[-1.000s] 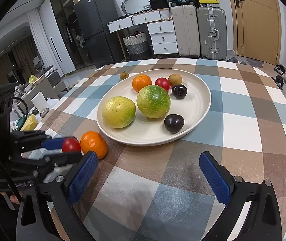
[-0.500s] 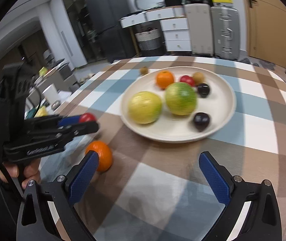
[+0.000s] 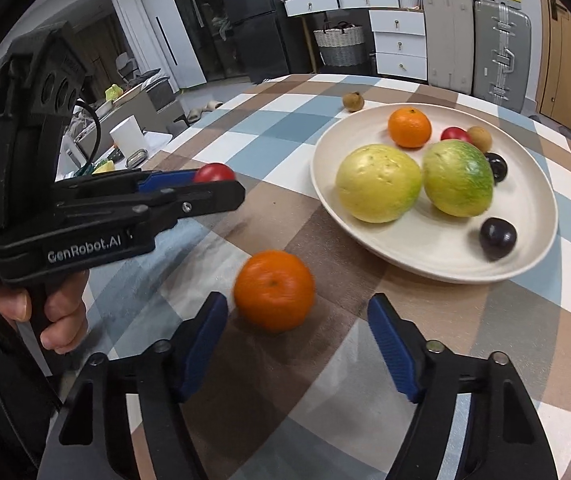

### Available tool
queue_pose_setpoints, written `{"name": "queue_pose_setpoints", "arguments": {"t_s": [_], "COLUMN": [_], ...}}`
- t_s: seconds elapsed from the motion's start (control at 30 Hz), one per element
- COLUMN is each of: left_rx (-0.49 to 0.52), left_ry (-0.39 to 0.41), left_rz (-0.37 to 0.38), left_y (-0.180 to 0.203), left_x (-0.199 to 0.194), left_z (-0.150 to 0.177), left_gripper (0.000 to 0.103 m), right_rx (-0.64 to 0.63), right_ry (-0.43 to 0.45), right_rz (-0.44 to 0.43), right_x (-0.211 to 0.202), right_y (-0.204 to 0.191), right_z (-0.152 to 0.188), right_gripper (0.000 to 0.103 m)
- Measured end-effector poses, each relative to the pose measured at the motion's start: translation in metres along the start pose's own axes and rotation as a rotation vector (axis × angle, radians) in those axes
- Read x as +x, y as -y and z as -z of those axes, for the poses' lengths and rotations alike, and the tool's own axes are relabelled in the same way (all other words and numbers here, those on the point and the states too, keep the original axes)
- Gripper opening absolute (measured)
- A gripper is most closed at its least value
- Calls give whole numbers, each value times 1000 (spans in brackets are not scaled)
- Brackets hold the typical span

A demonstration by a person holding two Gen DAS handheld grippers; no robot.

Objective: Organize fruits
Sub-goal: 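Grasp the last orange mandarin with right gripper while left gripper holds the tomato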

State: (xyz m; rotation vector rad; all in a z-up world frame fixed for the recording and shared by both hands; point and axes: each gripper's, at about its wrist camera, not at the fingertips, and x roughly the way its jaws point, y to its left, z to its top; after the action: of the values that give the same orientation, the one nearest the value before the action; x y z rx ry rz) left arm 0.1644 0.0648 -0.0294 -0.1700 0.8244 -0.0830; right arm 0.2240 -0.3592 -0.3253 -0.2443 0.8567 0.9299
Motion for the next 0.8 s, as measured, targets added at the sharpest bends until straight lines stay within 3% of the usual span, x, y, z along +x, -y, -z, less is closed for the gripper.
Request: {"name": "queue_pose_setpoints", "arguments": {"t_s": [0.07, 0.23, 0.8], "left_rx": [0, -2, 6], "left_ry": [-2, -12, 10], "left_rz": [-1, -6, -12], "left_y": [0, 1, 6], "left_x": [1, 4, 4], "left_z": [0, 1, 1], "left_gripper": [29, 29, 29], "right_rx": [-4, -30, 6], "right_ry": [-3, 10, 145], "right_rz": [4, -11, 29], "right_x": [3, 7, -25], "right_y": [-2, -6, 16], "right_z": [-3, -5, 2], "right_gripper": [57, 42, 41]}}
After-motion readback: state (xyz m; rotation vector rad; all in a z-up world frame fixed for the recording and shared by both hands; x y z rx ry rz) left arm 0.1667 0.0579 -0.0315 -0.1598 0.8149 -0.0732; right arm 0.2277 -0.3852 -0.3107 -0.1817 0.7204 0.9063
